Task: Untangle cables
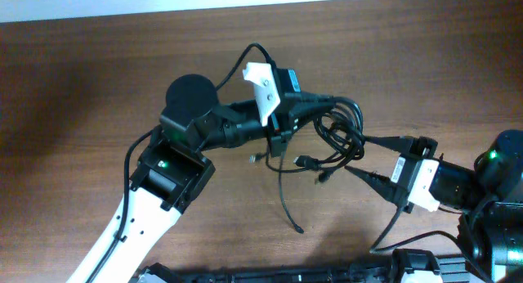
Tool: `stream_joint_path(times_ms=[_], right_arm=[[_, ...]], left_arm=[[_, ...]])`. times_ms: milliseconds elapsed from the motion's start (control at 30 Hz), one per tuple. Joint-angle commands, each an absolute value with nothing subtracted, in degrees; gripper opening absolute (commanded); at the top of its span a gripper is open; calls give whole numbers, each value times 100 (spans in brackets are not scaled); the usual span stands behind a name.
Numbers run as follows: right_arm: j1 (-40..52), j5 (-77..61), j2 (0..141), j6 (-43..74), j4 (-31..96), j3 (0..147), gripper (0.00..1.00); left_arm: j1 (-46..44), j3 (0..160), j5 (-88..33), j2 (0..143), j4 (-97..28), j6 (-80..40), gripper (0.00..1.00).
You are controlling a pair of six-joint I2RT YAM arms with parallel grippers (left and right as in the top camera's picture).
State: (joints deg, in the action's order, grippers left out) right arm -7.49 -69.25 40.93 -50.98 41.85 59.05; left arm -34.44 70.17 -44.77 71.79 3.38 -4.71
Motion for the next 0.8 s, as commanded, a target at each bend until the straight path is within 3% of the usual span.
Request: stream_joint_path(times_ms=[0,367,400,533,633,667,767], right_arm=[[-714,-7467,4060,-5074,4364,5942,46],[-714,-7682,4060,-5074,4418,5942,46],[-716,-7592,4060,-5074,4414,5942,54],[-716,-6700,4060,-5054,4416,5942,60],[-716,-6418,4060,-5050,4416,5944,93],[-716,-6416,4060,-5006,4414,5944,100],[-716,-6305,4060,-4834,4414,5944,99]], left_arm=[[-3437,7098,-3734,7157,587,-1098,0],[-3437,7098,-3514,7157,698,-1240,0],[-3437,7098,-3518,7157,674,-1240,0],[-3435,7098,-3717,7157,661,-1227,0],[-3435,7098,-4091,7157,537,-467,0],[-3435,7098,-4110,7157,397,-158,0],[-3435,7098,-4110,7157,-86,939,0]])
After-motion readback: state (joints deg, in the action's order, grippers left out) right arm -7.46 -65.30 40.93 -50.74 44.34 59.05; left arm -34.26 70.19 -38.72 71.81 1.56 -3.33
